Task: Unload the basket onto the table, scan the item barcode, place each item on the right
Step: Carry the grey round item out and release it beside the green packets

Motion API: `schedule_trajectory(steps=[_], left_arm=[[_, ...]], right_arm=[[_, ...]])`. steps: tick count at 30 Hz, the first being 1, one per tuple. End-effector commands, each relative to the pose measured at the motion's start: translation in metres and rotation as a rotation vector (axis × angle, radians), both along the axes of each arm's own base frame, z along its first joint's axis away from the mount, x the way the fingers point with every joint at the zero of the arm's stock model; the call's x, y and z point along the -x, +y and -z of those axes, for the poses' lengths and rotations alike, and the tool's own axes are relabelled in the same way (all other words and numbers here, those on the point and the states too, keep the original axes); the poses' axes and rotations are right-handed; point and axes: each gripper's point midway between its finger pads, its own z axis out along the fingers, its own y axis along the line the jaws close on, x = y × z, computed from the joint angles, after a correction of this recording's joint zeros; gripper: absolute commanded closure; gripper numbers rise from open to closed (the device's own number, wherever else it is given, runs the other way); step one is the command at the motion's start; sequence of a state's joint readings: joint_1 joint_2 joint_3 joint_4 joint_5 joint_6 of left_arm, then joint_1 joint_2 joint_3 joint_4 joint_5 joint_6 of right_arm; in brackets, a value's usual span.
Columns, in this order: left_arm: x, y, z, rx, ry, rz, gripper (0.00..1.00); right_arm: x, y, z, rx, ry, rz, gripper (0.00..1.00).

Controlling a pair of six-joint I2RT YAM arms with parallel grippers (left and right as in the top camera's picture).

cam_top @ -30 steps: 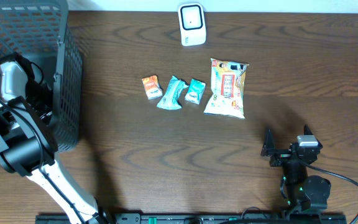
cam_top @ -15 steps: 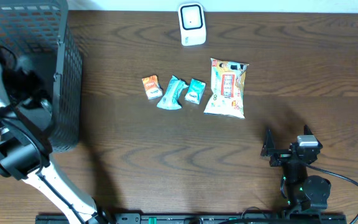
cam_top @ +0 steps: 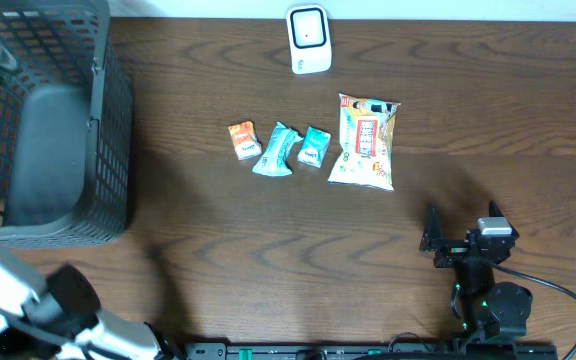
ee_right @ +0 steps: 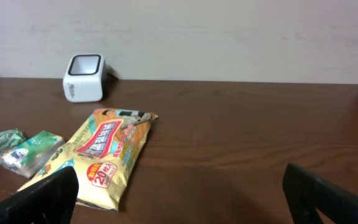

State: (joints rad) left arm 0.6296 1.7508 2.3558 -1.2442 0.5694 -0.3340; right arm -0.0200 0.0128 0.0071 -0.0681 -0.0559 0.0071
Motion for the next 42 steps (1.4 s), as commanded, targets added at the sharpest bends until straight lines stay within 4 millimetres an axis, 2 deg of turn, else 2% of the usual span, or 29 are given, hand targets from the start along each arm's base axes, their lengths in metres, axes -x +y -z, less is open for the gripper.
schedule_trajectory(steps=[1, 3, 5, 10, 11, 12, 14, 16, 17, 19, 21, 22, 25, 26, 30, 32, 36, 39, 42], left_arm=[[0.026, -0.043, -0.061, -0.002, -0.167, 0.046, 0.74], [0.031, -0.062, -0.071, -0.003, -0.196, 0.093, 0.74], [0.031, -0.091, -0.078, 0.011, -0.220, 0.183, 0.74], [0.016, -0.163, -0.067, -0.050, -0.210, 0.457, 0.74], [0.012, -0.183, -0.057, -0.086, -0.195, 0.544, 0.74], [0.005, -0.204, -0.036, -0.130, -0.131, 0.605, 0.74], [-0.001, -0.217, -0.001, -0.178, 0.004, 0.605, 0.74], [-0.005, -0.224, 0.024, -0.217, 0.102, 0.606, 0.74], [-0.007, -0.230, 0.045, -0.252, 0.182, 0.608, 0.74], [-0.011, -0.241, 0.073, -0.296, 0.285, 0.628, 0.74], [-0.015, -0.255, 0.100, -0.321, 0.372, 0.664, 0.74], [-0.020, -0.268, 0.121, -0.325, 0.427, 0.700, 0.74], [-0.028, -0.287, 0.155, -0.323, 0.508, 0.752, 0.74], [-0.032, -0.294, 0.173, -0.321, 0.551, 0.772, 0.74], [-0.041, -0.307, 0.221, -0.312, 0.668, 0.807, 0.74], [-0.045, -0.309, 0.259, -0.300, 0.764, 0.821, 0.74], [-0.040, -0.308, 0.307, -0.280, 0.911, 0.834, 0.74], [-0.036, -0.307, 0.330, -0.270, 0.979, 0.839, 0.74], [-0.042, -0.309, 0.334, -0.271, 0.961, 0.838, 0.74]], right_arm=[[0.000, 0.003, 0.001, -0.007, 0.002, -0.014, 0.01], [0.000, 0.003, 0.001, -0.007, 0.002, -0.014, 0.00], [0.000, 0.003, 0.001, -0.007, 0.002, -0.014, 0.01], [0.000, 0.003, 0.001, -0.007, 0.001, -0.014, 0.01], [0.000, 0.003, 0.001, -0.007, 0.002, -0.014, 0.01], [0.000, 0.003, 0.001, -0.007, 0.002, -0.014, 0.01], [0.000, 0.003, 0.001, -0.007, 0.002, -0.014, 0.01], [0.000, 0.003, 0.001, -0.007, 0.002, -0.014, 0.01], [0.000, 0.003, 0.001, -0.007, 0.002, -0.014, 0.01], [0.000, 0.003, 0.001, -0.007, 0.002, -0.014, 0.01], [0.000, 0.003, 0.001, -0.007, 0.002, -0.014, 0.01], [0.000, 0.003, 0.001, -0.007, 0.002, -0.014, 0.01], [0.000, 0.003, 0.001, -0.007, 0.002, -0.014, 0.01], [0.000, 0.003, 0.001, -0.007, 0.002, -0.014, 0.01], [0.000, 0.003, 0.001, -0.007, 0.001, -0.014, 0.01], [0.000, 0.003, 0.001, -0.007, 0.002, -0.014, 0.01], [0.000, 0.003, 0.001, -0.007, 0.002, -0.014, 0.01], [0.000, 0.003, 0.001, -0.007, 0.003, -0.014, 0.01], [0.000, 0.003, 0.001, -0.007, 0.003, -0.014, 0.01]])
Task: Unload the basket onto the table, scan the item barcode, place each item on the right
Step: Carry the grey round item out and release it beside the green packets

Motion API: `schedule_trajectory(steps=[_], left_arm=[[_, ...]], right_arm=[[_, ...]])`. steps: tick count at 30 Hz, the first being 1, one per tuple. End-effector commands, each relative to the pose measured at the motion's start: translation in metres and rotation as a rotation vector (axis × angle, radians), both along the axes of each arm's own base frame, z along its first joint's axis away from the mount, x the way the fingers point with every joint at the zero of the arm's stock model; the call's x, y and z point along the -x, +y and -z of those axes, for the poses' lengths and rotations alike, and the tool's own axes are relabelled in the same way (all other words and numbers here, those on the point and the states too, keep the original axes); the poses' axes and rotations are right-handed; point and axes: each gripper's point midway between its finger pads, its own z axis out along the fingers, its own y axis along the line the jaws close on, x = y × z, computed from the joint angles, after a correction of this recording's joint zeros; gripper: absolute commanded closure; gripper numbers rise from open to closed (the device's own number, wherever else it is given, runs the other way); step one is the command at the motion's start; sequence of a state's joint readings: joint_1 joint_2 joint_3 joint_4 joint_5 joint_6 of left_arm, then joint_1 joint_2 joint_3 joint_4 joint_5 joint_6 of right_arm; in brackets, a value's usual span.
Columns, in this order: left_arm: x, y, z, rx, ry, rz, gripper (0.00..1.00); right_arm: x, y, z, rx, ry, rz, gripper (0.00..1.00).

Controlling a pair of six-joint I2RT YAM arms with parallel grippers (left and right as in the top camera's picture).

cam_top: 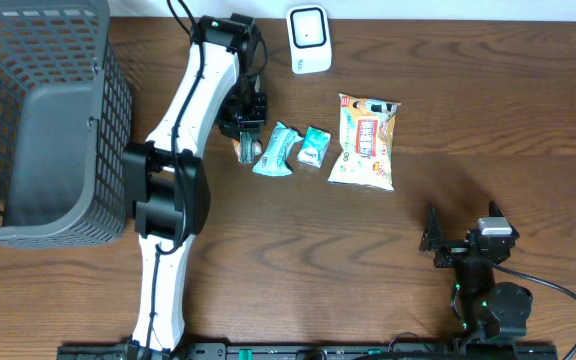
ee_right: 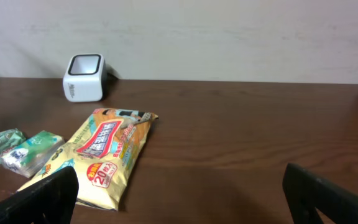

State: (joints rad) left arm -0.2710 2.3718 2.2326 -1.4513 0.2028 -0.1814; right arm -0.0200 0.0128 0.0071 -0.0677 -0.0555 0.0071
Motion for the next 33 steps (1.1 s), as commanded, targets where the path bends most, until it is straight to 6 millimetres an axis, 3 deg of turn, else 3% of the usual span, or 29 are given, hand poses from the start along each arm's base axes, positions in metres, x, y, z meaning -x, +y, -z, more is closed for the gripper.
schedule_trajectory(steps=[1, 4, 5, 14, 20, 22, 28, 33], left_arm=[[-0.008, -0.001, 0.001, 0.002, -0.035, 0.013, 0.74], [-0.017, -0.009, 0.001, 0.041, -0.068, 0.003, 0.74], [-0.031, -0.016, 0.000, 0.077, -0.125, 0.000, 0.74], [-0.059, -0.026, -0.003, 0.118, -0.224, -0.083, 0.73], [-0.060, -0.026, -0.003, 0.119, -0.230, -0.082, 0.33], [-0.060, -0.025, -0.004, 0.118, -0.228, -0.084, 0.28], [-0.064, -0.004, -0.036, 0.126, -0.284, -0.120, 0.25], [-0.063, 0.040, -0.077, 0.057, -0.366, -0.138, 0.25]], right_arm=[[0.000, 0.003, 0.001, -0.007, 0.003, -0.015, 0.01], [0.000, 0.003, 0.001, -0.007, 0.003, -0.015, 0.01], [0.000, 0.003, 0.001, -0.007, 0.003, -0.015, 0.01], [0.000, 0.003, 0.001, -0.007, 0.003, -0.015, 0.01], [0.000, 0.003, 0.001, -0.007, 0.003, -0.015, 0.01], [0.000, 0.003, 0.001, -0.007, 0.003, -0.015, 0.01], [0.000, 0.003, 0.001, -0.007, 0.003, -0.015, 0.01], [0.000, 0.003, 0.001, -0.007, 0.003, -0.015, 0.01]])
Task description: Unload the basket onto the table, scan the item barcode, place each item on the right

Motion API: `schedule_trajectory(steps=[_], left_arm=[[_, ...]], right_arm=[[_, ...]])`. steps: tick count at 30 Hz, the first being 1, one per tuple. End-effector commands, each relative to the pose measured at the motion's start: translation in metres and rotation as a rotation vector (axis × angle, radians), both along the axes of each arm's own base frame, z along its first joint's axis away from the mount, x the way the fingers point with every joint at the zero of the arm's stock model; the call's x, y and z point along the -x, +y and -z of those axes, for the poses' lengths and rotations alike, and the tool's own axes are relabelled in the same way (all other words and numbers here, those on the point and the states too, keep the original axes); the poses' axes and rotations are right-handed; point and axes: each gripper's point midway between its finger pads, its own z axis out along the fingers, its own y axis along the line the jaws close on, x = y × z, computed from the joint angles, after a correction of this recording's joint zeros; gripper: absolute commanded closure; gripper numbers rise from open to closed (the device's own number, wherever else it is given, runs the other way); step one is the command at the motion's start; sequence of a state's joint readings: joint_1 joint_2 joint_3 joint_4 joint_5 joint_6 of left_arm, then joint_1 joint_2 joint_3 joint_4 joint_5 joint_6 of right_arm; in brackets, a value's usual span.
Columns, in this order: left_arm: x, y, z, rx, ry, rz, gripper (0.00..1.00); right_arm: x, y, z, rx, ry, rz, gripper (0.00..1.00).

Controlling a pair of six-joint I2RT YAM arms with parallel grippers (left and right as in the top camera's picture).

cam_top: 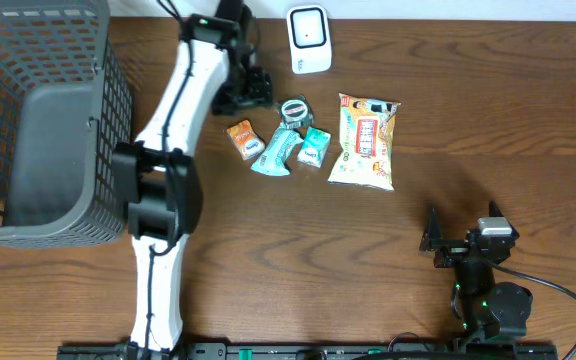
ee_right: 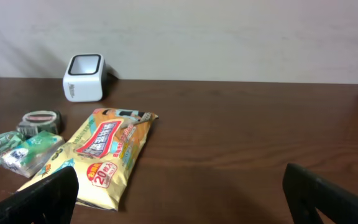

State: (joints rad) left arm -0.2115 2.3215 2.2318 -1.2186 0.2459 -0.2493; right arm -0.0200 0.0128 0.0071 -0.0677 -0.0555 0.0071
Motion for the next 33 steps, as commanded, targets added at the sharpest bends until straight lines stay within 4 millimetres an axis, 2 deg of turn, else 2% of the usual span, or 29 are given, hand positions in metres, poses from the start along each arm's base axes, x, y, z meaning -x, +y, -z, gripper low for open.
schedule_trajectory(steps=[1, 2, 3, 7, 8, 16, 23, 26, 33], left_arm=[[0.002, 0.045, -0.057, -0.087, -0.113, -0.045, 0.25], [0.004, 0.054, -0.060, -0.110, -0.111, -0.058, 0.25], [0.013, 0.074, -0.063, -0.164, -0.088, -0.087, 0.25], [0.037, 0.113, -0.058, -0.299, 0.018, -0.129, 0.25], [0.047, 0.129, -0.058, -0.359, 0.053, -0.143, 0.25], [0.066, 0.190, -0.062, -0.490, 0.129, -0.231, 0.25], [0.071, 0.222, -0.062, -0.485, 0.149, -0.307, 0.25], [0.074, 0.235, -0.062, -0.486, 0.156, -0.284, 0.25], [0.089, 0.236, -0.063, -0.491, 0.222, -0.185, 0.25]], right_arm=[[0.000, 0.003, 0.001, -0.007, 0.003, -0.015, 0.01], [0.000, 0.003, 0.001, -0.007, 0.003, -0.015, 0.01], [0.000, 0.003, 0.001, -0.007, 0.003, -0.015, 0.01], [0.000, 0.003, 0.001, -0.007, 0.003, -0.015, 0.01], [0.000, 0.003, 0.001, -0.007, 0.003, -0.015, 0.01], [0.000, 0.003, 0.001, -0.007, 0.003, -0.015, 0.01], [0.000, 0.003, 0.001, -0.007, 0.003, -0.015, 0.01], [0.000, 0.003, 0.001, -0.007, 0.003, -0.015, 0.01], [0.000, 0.003, 0.001, -0.007, 0.003, -0.015, 0.01]])
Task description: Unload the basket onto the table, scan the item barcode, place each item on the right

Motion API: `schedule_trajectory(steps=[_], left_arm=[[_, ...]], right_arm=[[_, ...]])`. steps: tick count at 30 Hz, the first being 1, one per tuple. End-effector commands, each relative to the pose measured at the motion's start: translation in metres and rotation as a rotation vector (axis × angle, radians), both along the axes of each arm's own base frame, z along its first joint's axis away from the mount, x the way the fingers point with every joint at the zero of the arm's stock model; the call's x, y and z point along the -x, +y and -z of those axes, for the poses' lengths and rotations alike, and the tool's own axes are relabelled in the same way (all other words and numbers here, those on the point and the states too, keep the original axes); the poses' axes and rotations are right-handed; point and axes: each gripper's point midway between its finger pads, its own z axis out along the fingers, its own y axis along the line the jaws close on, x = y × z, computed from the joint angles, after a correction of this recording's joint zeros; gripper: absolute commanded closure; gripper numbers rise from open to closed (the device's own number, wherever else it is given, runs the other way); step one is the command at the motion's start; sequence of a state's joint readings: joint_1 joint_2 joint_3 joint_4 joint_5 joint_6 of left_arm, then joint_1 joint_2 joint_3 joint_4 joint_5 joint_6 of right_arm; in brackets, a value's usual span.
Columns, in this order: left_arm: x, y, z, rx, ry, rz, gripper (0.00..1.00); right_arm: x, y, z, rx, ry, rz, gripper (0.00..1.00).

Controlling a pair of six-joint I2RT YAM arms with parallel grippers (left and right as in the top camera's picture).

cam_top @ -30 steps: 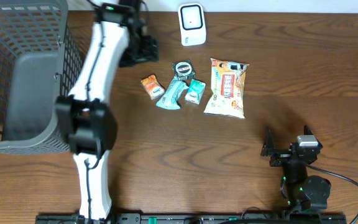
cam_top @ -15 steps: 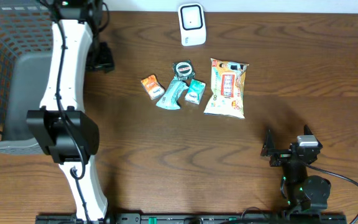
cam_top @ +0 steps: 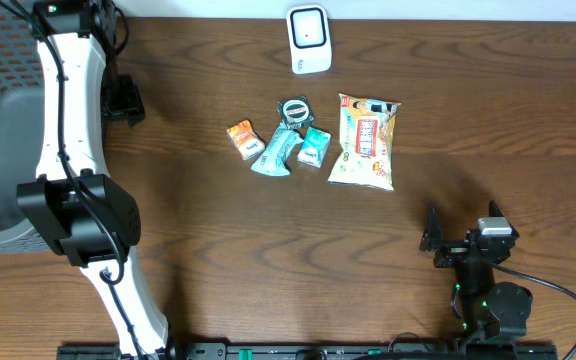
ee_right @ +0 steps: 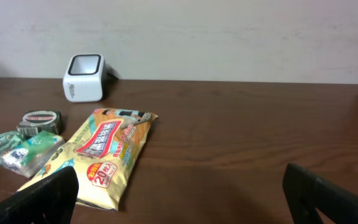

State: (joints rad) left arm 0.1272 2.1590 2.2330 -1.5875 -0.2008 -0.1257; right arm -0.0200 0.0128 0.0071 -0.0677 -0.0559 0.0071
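The white scanner (cam_top: 309, 40) (ee_right: 84, 77) stands at the table's far edge. In front of it lie a round grey tape-like item (cam_top: 292, 109) (ee_right: 39, 119), an orange packet (cam_top: 241, 139), a long teal packet (cam_top: 275, 150), a small teal packet (cam_top: 314, 146) (ee_right: 35, 149) and a yellow snack bag (cam_top: 366, 140) (ee_right: 107, 152). My left gripper (cam_top: 123, 100) hangs by the basket's right side, well left of the items; its jaws are too dark to read. My right gripper (cam_top: 446, 243) (ee_right: 179, 205) rests open near the front right, holding nothing.
A grey mesh basket fills the far left corner, partly covered by my white left arm (cam_top: 68, 130). A wall rises behind the scanner. The right arm's base and cable (cam_top: 493, 300) sit at the front edge.
My left gripper has moved from just left of the round item, near the scanner, over to the basket's right side. The items lie as they were. The right arm has not moved.
At first the left arm was low at the front left and three small packets plus the yellow bag lay by the scanner. Then its gripper was over the orange packet. Then a round item lay behind the teal packets, gripper beside it. Now the gripper is by the basket.
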Motion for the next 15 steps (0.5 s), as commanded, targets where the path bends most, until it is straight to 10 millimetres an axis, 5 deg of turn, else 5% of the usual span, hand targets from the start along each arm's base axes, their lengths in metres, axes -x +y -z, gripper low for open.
schedule_trajectory(steps=[1, 15], left_arm=[[0.007, 0.007, 0.003, -0.019, 0.057, 0.057, 0.25], [0.027, 0.032, -0.010, -0.190, 0.131, -0.014, 0.25]], right_arm=[[0.000, 0.003, 0.001, -0.007, 0.003, -0.014, 0.01], [0.000, 0.003, 0.001, -0.007, 0.003, -0.014, 0.01]])
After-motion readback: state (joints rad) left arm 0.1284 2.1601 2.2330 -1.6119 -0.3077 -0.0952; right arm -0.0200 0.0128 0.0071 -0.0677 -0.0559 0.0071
